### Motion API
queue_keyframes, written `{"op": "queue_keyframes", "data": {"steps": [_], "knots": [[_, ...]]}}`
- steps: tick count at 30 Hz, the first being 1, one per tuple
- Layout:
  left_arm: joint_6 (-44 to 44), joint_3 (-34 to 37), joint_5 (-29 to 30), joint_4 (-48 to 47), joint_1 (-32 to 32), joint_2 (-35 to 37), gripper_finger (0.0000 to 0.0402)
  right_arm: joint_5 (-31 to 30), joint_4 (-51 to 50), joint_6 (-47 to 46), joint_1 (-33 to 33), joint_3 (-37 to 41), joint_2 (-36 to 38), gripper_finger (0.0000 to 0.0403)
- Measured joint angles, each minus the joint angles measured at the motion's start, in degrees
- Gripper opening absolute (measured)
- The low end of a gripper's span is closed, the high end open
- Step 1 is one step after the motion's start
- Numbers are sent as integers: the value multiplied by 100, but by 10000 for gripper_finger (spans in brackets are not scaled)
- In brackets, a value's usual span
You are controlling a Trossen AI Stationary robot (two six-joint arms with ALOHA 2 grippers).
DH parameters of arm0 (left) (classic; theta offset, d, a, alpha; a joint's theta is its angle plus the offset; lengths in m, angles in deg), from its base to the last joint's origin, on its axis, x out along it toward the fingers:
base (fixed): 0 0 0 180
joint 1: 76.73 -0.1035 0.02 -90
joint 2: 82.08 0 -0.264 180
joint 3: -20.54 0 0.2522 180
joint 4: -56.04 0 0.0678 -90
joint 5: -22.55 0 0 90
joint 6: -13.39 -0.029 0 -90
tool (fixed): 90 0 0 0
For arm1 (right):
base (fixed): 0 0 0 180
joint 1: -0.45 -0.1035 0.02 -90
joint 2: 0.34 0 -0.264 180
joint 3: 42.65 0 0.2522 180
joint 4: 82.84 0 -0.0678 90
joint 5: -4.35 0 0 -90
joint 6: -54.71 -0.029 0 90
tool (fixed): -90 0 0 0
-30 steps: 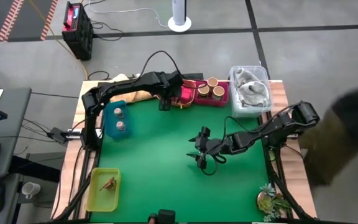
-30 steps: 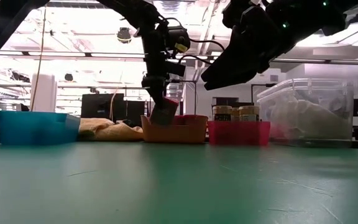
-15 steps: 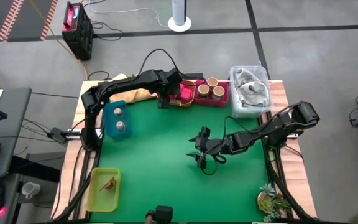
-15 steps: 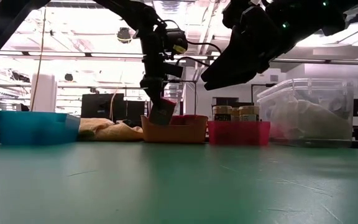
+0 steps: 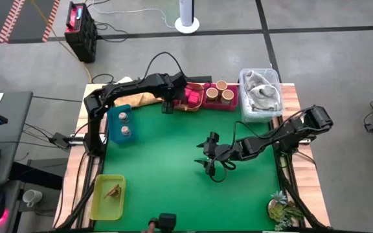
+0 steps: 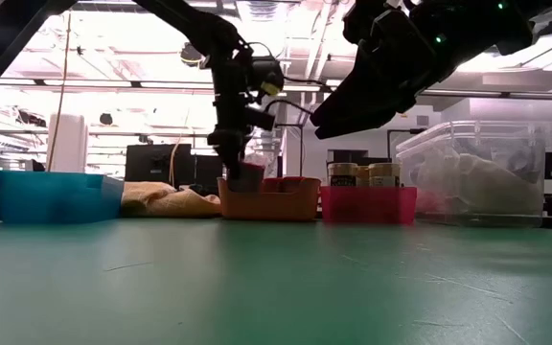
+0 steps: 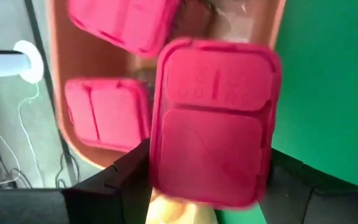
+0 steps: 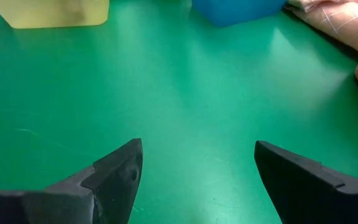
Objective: Sort spices by type
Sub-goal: Put the red seasoning can into the orange bin, then return to Home Position
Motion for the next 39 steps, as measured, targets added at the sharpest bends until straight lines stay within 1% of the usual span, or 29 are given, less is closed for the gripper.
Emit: {"op": "queue_keyframes", "data": {"steps": [3, 11, 14, 17, 19, 22, 24, 26, 28, 29, 31, 35, 37, 39], "knots": [[25, 134, 31, -55, 0, -1, 246, 0, 0, 0, 0, 0, 0, 336], [123, 53, 103, -115, 4, 0, 291, 0, 0, 2, 3, 0, 0, 336], [119, -44, 240, -194, 30, -2, 297, 0, 2, 0, 4, 0, 0, 336], [74, -248, 616, -253, 79, 4, 296, 0, 2, 1, 4, 0, 0, 336], [117, -433, 701, -430, 112, 30, 293, 0, -18, 2, 4, 0, 0, 336], [414, -733, 476, -717, 167, 180, 286, -54, -265, 22, 58, 5, 14, 334], [706, -784, 76, -835, 213, 369, 279, -99, -231, 16, 137, 156, 108, 330], [995, -745, -560, -928, 245, 576, 270, -136, -76, -56, 237, 401, 276, 325], [1243, -577, -1063, -943, 314, 799, 257, -154, 150, -131, 330, 752, 552, 320], [1327, -457, -1178, -915, 359, 930, 250, -155, 271, -153, 365, 930, 725, 317], [1413, -130, -1205, -879, 490, 1216, 234, -164, 530, -219, 404, 1257, 1111, 314], [1585, 701, -1223, -656, 749, 1836, 209, -395, 762, -294, 416, 1835, 1903, 312], [1689, 1231, -1261, -333, 846, 2243, 200, -509, 827, -295, 415, 2081, 2259, 312], [1760, 1823, -1306, 86, 929, 2689, 193, -555, 1116, -255, 422, 2336, 2532, 312]]}}
